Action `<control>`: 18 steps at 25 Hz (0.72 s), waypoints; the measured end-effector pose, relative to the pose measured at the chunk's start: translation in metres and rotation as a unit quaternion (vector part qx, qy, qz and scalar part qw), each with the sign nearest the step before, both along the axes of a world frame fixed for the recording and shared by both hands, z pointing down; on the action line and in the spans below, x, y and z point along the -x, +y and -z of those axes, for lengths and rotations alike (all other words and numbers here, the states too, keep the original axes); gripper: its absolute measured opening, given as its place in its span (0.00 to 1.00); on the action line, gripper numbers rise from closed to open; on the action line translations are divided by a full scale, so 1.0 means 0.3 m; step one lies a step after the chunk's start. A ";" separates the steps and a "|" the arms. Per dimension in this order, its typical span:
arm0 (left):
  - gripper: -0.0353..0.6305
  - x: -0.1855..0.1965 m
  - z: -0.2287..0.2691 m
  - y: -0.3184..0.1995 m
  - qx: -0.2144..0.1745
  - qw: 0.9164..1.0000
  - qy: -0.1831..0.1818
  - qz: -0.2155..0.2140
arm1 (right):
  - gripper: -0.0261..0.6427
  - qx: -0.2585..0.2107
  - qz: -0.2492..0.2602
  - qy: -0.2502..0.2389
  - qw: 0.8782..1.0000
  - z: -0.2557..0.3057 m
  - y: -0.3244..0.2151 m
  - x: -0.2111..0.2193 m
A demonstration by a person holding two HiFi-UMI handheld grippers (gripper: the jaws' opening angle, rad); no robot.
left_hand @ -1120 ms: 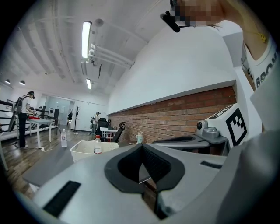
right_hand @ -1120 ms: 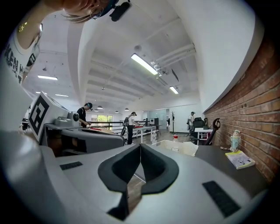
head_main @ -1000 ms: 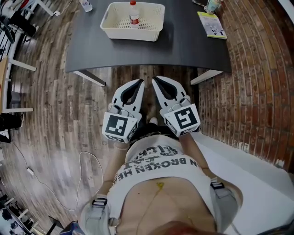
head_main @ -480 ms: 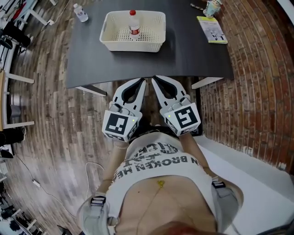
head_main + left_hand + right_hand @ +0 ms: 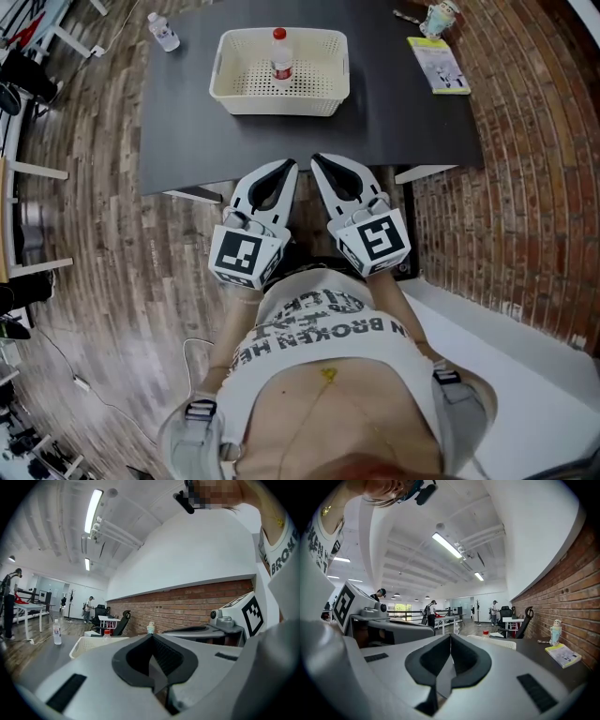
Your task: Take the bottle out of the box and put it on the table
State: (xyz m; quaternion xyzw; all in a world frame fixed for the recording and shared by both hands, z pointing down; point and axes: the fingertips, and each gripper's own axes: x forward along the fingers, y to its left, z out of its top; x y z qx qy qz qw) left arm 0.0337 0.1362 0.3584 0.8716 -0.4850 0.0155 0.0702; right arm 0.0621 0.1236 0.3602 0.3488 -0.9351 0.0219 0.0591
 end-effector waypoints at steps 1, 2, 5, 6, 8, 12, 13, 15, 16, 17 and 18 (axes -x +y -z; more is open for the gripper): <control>0.06 0.008 -0.002 -0.006 0.001 1.000 0.000 -0.002 | 0.05 0.001 -0.001 0.001 1.000 -0.005 -0.007 0.008; 0.06 0.017 -0.002 -0.012 0.000 1.000 0.000 -0.003 | 0.05 0.002 -0.002 0.001 1.000 -0.009 -0.014 0.018; 0.06 0.049 0.003 -0.025 -0.002 1.000 -0.001 -0.007 | 0.05 0.004 -0.001 -0.001 1.000 -0.017 -0.031 0.051; 0.06 0.060 0.004 -0.027 -0.003 1.000 -0.004 -0.007 | 0.05 0.003 -0.001 -0.003 1.000 -0.018 -0.034 0.061; 0.06 0.084 0.008 -0.031 -0.006 1.000 -0.008 -0.007 | 0.05 -0.001 -0.003 -0.007 1.000 -0.016 -0.039 0.081; 0.06 0.120 0.023 -0.040 -0.013 1.000 -0.016 -0.005 | 0.05 -0.002 -0.011 -0.013 1.000 -0.019 -0.047 0.102; 0.06 0.127 0.022 -0.040 -0.014 1.000 -0.019 -0.005 | 0.05 -0.001 -0.012 -0.013 1.000 -0.021 -0.048 0.104; 0.06 0.140 0.017 -0.039 -0.013 1.000 -0.027 -0.004 | 0.05 0.000 -0.013 -0.013 1.000 -0.024 -0.047 0.107; 0.06 0.144 0.014 -0.039 -0.014 0.999 -0.029 -0.003 | 0.05 0.000 -0.012 -0.013 1.000 -0.025 -0.047 0.109; 0.06 0.147 0.013 -0.042 -0.015 0.999 -0.028 -0.002 | 0.05 0.000 -0.011 -0.014 1.000 -0.025 -0.050 0.111; 0.06 0.147 0.015 -0.046 -0.016 1.000 -0.026 -0.001 | 0.05 0.000 -0.010 -0.016 1.000 -0.024 -0.053 0.112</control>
